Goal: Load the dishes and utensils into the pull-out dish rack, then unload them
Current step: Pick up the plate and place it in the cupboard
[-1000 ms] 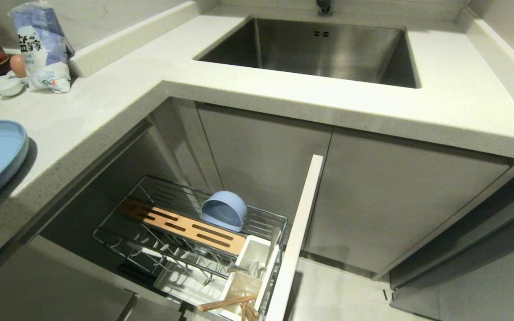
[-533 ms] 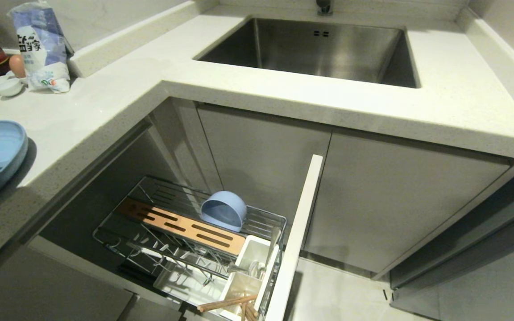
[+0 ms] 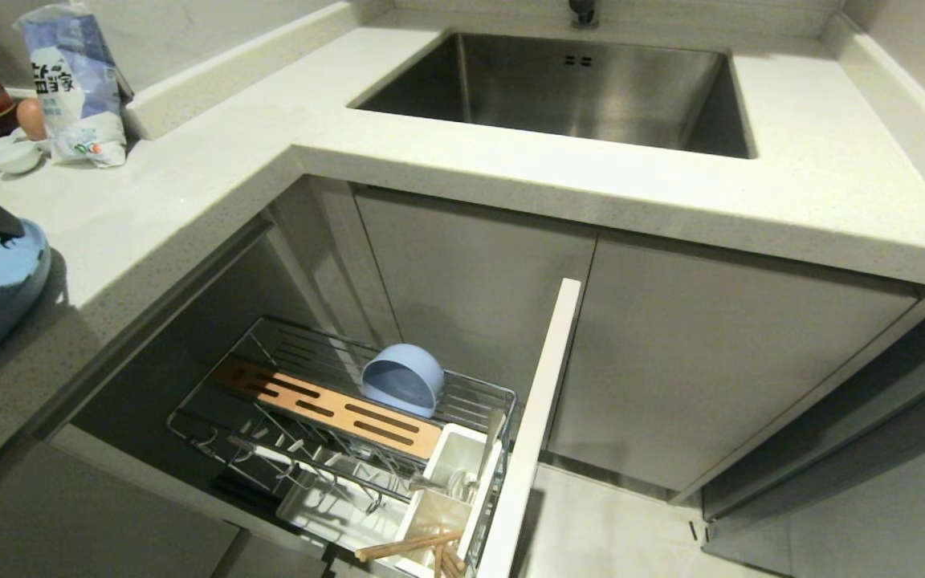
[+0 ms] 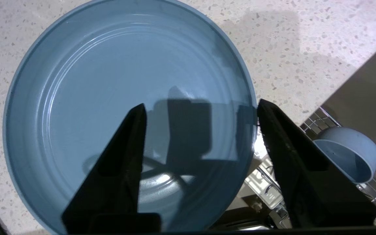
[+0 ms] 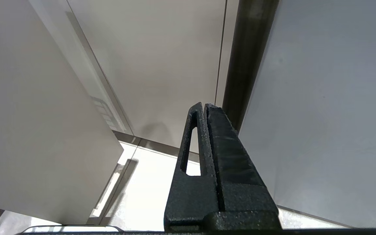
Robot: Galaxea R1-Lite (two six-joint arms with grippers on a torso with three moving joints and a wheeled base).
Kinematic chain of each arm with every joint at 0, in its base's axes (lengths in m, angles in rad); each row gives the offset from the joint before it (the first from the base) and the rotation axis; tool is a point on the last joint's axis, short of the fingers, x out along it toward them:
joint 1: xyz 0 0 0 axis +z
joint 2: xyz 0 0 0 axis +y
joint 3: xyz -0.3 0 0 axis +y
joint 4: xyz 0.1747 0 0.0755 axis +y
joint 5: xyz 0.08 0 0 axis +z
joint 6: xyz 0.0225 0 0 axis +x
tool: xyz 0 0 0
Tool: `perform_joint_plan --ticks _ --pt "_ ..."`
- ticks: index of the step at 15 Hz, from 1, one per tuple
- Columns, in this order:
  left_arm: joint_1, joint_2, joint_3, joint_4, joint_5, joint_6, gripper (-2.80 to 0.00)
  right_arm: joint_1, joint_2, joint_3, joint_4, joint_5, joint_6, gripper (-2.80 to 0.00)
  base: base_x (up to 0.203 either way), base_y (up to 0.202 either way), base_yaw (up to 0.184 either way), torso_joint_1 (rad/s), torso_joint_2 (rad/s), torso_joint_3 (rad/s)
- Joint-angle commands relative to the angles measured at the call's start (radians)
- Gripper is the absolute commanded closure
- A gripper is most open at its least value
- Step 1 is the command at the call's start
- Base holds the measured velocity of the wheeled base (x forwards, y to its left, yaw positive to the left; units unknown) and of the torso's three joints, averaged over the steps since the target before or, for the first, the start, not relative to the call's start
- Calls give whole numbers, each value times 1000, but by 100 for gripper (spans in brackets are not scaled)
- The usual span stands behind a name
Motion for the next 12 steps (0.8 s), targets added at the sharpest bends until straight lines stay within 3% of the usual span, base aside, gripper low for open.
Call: perform_joint_plan --ticks 1,6,12 --pt "11 47 -12 3 3 -29 -280 0 -1 26 -1 0 1 0 0 0 0 0 0 0" --pt "49 114 -43 2 -2 -89 -280 0 -1 26 -1 0 -1 0 0 0 0 0 0 0" --pt "111 170 -87 0 -104 -100 -280 0 -1 26 -1 0 0 0 0 0 0 0 0 0"
